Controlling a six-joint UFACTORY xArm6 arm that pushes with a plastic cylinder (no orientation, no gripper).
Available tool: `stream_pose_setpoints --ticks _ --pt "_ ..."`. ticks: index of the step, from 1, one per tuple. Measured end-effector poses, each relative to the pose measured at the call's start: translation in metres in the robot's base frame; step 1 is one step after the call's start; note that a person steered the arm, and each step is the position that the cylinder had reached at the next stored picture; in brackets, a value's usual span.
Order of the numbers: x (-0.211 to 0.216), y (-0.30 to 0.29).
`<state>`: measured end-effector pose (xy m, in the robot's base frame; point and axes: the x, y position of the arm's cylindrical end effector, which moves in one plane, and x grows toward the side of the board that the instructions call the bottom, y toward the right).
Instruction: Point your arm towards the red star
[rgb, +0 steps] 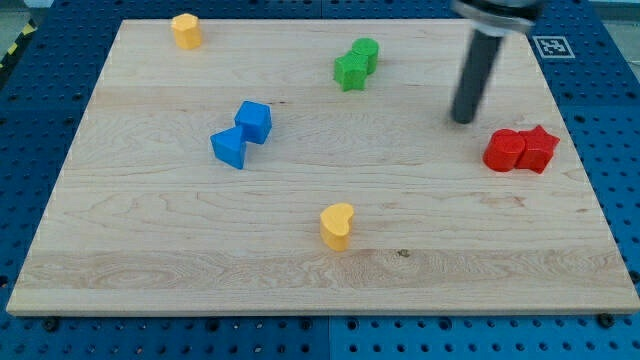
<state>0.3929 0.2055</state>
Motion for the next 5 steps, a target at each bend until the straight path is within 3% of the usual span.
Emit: stream_pose_setpoints --ticks 1,2,4,5 --pt "0.007 0.075" --pt "0.032 0.093" --pt "0.060 0.046" --pt "0.076 0.068"
